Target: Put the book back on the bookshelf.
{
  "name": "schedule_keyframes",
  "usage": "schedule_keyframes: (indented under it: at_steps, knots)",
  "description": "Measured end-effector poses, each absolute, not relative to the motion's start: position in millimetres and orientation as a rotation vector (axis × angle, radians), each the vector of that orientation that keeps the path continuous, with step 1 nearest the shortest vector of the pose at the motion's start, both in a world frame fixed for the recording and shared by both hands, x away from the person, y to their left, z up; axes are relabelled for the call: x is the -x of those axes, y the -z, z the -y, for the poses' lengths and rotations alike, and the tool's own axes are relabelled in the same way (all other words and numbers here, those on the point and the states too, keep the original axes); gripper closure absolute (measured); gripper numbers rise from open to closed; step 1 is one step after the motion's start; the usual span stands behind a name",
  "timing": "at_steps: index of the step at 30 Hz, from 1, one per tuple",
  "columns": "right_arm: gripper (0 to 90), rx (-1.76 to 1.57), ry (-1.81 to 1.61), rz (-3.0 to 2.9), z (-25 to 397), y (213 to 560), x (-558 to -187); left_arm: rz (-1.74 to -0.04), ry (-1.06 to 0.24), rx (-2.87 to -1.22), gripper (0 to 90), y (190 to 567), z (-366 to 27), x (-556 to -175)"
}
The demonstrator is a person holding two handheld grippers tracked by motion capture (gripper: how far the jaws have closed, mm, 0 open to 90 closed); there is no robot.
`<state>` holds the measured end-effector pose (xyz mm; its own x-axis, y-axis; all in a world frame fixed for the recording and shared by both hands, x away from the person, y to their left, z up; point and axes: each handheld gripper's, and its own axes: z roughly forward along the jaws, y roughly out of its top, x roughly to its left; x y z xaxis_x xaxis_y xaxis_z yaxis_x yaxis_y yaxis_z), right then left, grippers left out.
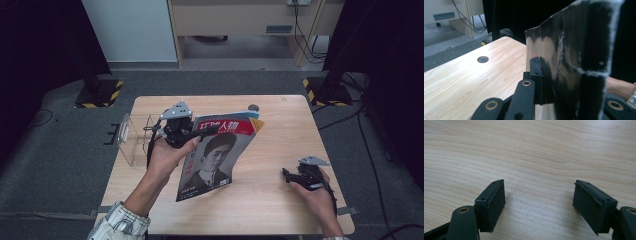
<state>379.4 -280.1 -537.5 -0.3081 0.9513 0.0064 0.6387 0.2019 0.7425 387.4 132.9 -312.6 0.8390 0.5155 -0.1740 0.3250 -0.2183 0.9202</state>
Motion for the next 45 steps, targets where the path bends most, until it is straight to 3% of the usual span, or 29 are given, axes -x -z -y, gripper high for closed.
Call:
schedule_keyframes:
  at_steps: [45]
  knots:
    - [25.9,-1.466,-0.907,-2.032,280,537,-379,-0.667,-0.222,-1.787,86.5,318,-190,-361]
